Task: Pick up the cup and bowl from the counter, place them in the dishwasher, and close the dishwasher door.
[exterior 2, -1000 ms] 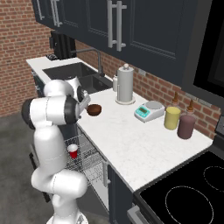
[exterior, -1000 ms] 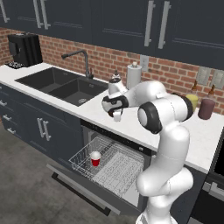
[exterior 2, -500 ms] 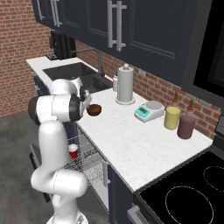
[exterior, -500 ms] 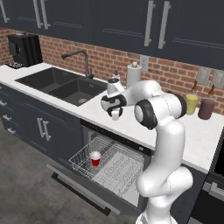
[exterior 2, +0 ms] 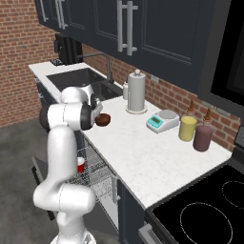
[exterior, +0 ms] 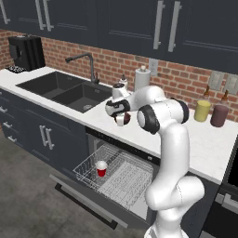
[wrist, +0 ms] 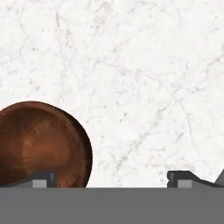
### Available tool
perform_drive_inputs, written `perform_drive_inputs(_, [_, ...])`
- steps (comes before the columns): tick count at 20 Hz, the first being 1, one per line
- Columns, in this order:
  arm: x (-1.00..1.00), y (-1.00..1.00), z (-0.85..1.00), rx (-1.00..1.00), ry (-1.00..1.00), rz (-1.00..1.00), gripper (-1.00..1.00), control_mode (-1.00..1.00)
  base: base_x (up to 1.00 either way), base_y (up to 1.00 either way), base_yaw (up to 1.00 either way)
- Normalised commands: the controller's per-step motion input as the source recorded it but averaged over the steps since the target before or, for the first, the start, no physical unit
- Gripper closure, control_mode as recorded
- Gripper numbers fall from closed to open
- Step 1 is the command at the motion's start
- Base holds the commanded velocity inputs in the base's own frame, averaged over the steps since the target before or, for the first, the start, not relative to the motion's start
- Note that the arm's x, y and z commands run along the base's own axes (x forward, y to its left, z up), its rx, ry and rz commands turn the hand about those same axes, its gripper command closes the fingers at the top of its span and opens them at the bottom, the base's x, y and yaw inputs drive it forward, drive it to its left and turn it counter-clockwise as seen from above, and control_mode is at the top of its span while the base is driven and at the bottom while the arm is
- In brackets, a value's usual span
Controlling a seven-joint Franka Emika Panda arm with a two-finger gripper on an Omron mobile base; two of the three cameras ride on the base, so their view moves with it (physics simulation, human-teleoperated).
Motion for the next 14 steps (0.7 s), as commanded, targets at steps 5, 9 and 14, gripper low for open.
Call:
perform_drive_inputs(5, [0.39, 0.27, -0.26, 0.0, 0.0, -0.12, -1.0, -1.0, 0.0, 0.0, 0.0])
perform_drive_inputs(9, [0.37, 0.26, -0.26, 0.0, 0.0, -0.12, -1.0, -1.0, 0.0, 0.0, 0.0])
perform_drive_inputs(14, [0.33, 0.21, -0.28, 0.0, 0.0, -0.11, -1.0, -1.0, 0.0, 0.0, 0.0])
